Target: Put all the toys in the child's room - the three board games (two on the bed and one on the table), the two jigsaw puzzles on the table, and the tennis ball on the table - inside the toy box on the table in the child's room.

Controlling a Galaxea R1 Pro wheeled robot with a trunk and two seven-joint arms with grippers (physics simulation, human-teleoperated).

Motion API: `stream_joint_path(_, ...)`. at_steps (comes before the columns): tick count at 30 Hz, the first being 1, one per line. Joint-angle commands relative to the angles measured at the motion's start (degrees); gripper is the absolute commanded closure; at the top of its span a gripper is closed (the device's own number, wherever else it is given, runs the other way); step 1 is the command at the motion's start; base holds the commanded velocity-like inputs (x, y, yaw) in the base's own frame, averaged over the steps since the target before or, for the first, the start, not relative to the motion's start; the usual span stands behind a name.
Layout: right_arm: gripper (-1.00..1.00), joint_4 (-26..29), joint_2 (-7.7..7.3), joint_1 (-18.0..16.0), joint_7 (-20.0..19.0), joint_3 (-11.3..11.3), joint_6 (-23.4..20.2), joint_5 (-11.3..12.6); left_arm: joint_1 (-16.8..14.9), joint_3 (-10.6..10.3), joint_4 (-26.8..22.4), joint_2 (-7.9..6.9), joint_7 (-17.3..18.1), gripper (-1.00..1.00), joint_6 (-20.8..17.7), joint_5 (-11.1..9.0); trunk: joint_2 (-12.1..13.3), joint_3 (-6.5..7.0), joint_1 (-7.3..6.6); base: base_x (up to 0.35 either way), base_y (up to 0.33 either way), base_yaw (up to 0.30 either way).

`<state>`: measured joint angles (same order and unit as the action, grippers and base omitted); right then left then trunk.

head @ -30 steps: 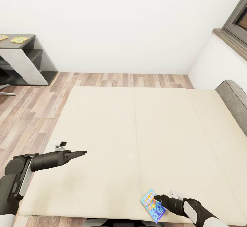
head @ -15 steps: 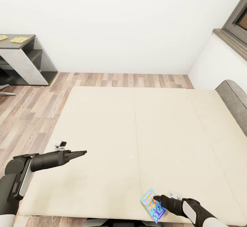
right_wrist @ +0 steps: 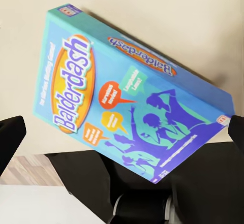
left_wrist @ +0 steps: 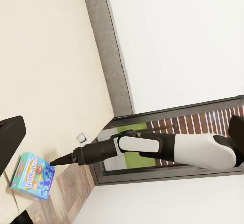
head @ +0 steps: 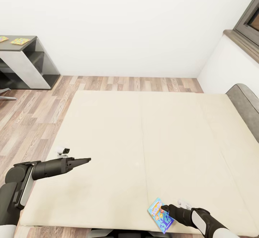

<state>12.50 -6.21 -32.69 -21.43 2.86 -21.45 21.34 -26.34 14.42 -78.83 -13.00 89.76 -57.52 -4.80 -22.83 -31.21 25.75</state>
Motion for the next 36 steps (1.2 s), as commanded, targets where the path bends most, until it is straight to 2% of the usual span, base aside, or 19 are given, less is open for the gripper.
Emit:
stream_joint_path(1,-1.0,0.1,0.0,0.0,-0.1,0.3,-0.4,0.1,0.0,0.0,0.0,-0.01,0.2,-1.0,-0.6,0.0,-0.1,-0.11,0.03,0.0,0.0,0.0)
stream_joint_path(13,-1.0,0.1,-0.15,0.0,0.1,0.2,-0.4,0.1,0.0,0.0,0.0,-0.05,0.2,-1.0,-0.6,0.0,-0.1,-0.68,0.03,0.0,0.0,0.0)
stream_joint_path(26,-1.0,0.1,0.23,0.0,5.8,0.4,-0.5,0.2,0.0,0.1,0.0,-0.03,0.2,-1.0,-0.6,0.0,-0.1,-0.77,0.03,0.0,0.0,0.0)
stream_joint_path(36,-1.0,0.1,0.48,0.0,6.5,0.3,-0.4,0.2,0.0,0.0,0.0,-0.01,0.2,-1.0,-0.6,0.0,-0.1,-0.77,0.03,0.0,0.0,0.0)
